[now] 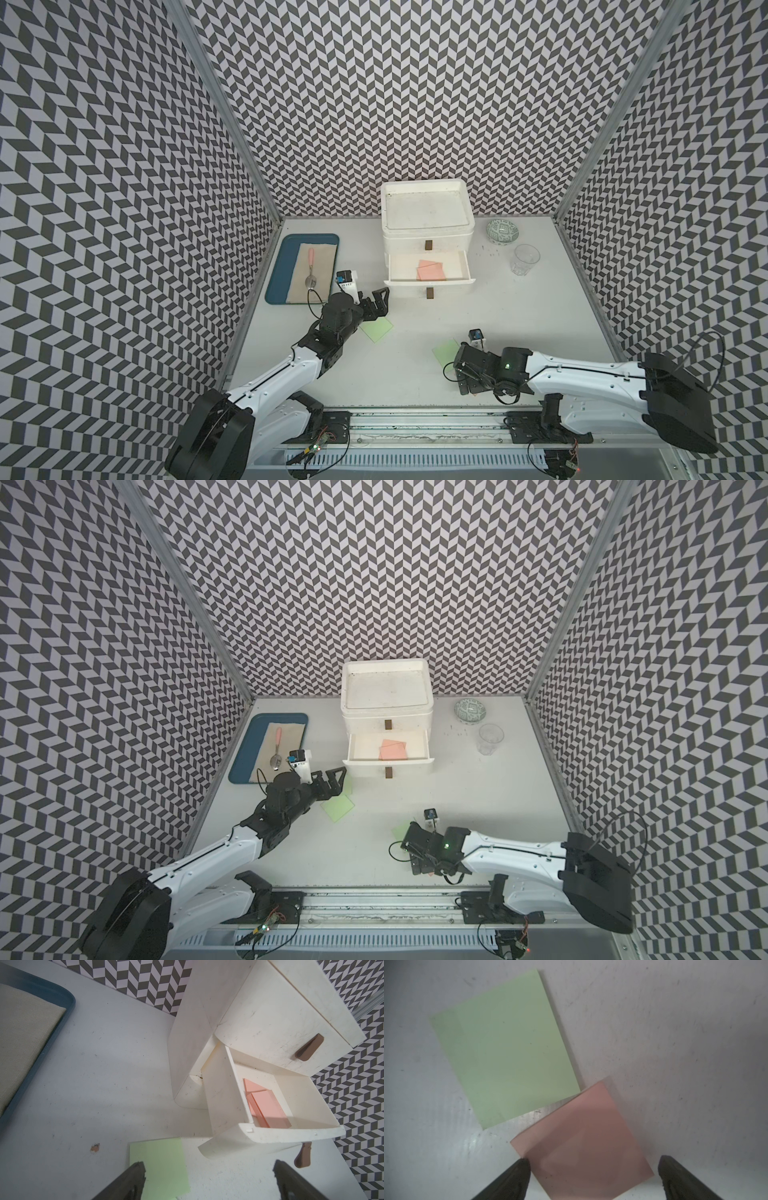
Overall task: Please put the sticky notes in the drawer by color
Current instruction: Pick up the sticky notes from the center of the board.
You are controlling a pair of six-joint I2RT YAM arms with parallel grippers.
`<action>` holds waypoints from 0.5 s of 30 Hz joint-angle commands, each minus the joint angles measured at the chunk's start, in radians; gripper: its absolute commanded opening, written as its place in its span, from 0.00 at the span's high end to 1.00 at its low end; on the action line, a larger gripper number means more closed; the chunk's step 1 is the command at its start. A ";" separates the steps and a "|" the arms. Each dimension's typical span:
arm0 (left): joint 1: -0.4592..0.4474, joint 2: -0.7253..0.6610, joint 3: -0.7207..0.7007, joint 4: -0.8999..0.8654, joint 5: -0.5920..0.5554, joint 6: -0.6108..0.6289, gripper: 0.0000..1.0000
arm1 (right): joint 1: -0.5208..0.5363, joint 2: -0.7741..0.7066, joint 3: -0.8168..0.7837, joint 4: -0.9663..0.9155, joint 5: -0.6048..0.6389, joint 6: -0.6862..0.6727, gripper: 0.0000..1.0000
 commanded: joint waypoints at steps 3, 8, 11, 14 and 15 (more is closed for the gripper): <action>0.004 0.005 0.020 -0.005 -0.005 0.014 0.00 | -0.007 0.064 -0.031 0.145 -0.100 -0.022 0.00; 0.003 0.005 0.020 -0.006 -0.009 0.014 0.00 | 0.036 0.059 -0.040 0.233 -0.180 -0.056 0.00; 0.002 0.006 0.022 -0.010 -0.008 0.015 0.00 | 0.068 0.047 -0.021 0.223 -0.181 -0.052 0.00; 0.003 0.006 0.021 -0.009 -0.011 0.014 0.00 | 0.097 0.073 0.006 0.186 -0.159 -0.041 0.00; 0.004 0.008 0.022 -0.009 -0.012 0.015 0.00 | 0.108 0.090 0.019 0.163 -0.141 -0.027 0.00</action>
